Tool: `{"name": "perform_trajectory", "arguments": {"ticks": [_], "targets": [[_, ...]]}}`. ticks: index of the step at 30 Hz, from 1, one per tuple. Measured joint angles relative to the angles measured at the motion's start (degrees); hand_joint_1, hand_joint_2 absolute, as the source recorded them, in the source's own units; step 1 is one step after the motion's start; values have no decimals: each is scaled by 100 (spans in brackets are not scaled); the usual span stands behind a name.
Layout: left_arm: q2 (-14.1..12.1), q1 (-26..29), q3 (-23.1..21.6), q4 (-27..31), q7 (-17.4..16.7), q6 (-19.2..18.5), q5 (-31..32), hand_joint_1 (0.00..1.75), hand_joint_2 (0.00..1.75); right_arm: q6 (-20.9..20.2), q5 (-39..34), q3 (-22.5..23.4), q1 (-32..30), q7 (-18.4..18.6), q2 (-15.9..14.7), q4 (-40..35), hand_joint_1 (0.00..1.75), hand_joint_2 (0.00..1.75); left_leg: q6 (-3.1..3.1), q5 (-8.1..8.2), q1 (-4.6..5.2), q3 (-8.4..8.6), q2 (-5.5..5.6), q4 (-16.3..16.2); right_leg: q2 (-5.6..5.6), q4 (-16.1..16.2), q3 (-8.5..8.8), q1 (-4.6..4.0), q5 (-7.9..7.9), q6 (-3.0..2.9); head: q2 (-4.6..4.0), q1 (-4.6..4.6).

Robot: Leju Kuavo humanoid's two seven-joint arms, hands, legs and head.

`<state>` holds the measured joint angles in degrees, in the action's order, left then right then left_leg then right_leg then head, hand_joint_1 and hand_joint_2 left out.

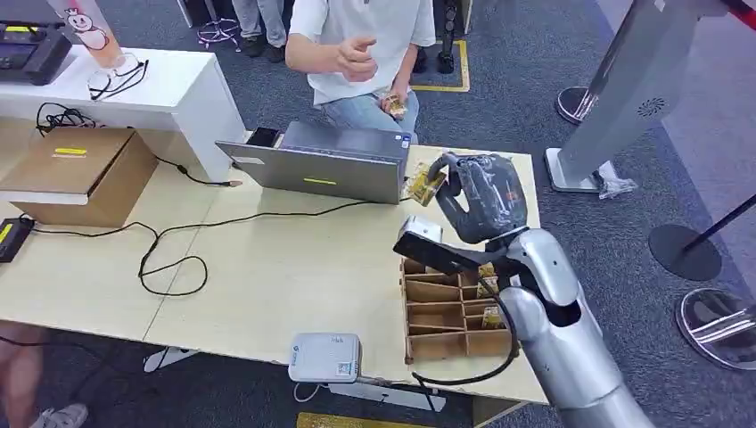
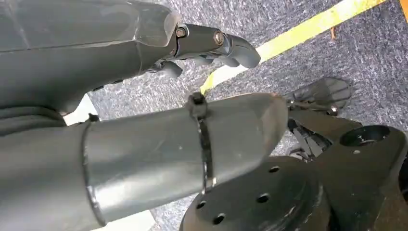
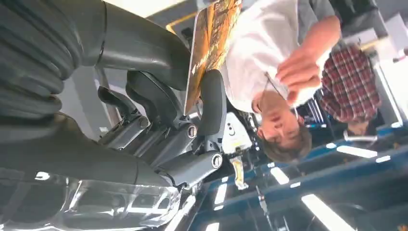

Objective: Pass the card to the sensor for recognition and then transmit it.

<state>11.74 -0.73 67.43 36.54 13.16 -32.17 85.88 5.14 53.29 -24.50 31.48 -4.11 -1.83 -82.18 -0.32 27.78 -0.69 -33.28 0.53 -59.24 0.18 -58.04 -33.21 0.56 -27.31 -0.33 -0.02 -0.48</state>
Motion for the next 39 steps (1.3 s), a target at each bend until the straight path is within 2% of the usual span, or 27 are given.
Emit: {"name": "perform_trajectory", "arguments": {"ticks": [7,12,19,20,21,22,36,37,39], "targets": [[-135,-142,-221,-305,-161,141,-11,0,0,710,41,-41,749,98,516,1260,175,175,-4,-3,-1,-1,2,0,-1,-1,-1,-1,0,-1,0,-2],[-212,-197,-411,-437,-275,208,-39,0,0,1110,136,-42,1114,181,747,2129,175,175,-4,-3,-1,-1,1,0,1,-1,-2,-1,1,-1,0,-2],[-339,-251,-640,-632,-361,306,-120,0,0,1357,140,-39,1376,135,951,2939,175,175,-4,-3,-1,0,1,0,1,-1,-2,-1,1,-1,0,-2],[-350,-253,-653,-655,-363,321,-137,0,0,1359,138,-39,1382,127,961,2986,164,175,-4,-3,-1,0,1,0,1,-1,-2,-1,1,-1,0,0],[-358,-253,-673,-673,-363,323,-151,0,0,1368,138,-39,1387,120,979,3029,140,175,-4,-2,-1,-1,1,0,1,-1,-2,-1,1,-2,0,-2],[-378,-254,-695,-693,-369,328,-162,0,0,1366,136,-37,1393,109,996,3066,2,175,-4,-2,-1,-1,1,0,2,-1,-3,-1,1,-2,0,0],[-498,-249,-905,-894,-470,426,-522,0,0,1289,123,-57,1406,-66,1158,3129,0,175,-5,-2,-1,-1,1,0,2,-1,-3,-1,1,-1,0,0],[-500,-248,-911,-898,-470,428,-533,0,0,1289,125,-70,1404,-72,1158,3107,0,0,-5,-2,-1,-1,1,0,2,-1,-3,-1,1,-1,0,0],[-509,-248,-918,-909,-474,433,-570,0,0,1291,129,-81,1374,-92,1158,3038,0,0,-5,-2,-1,-1,1,0,1,-1,-3,-1,0,-1,0,0]]}}
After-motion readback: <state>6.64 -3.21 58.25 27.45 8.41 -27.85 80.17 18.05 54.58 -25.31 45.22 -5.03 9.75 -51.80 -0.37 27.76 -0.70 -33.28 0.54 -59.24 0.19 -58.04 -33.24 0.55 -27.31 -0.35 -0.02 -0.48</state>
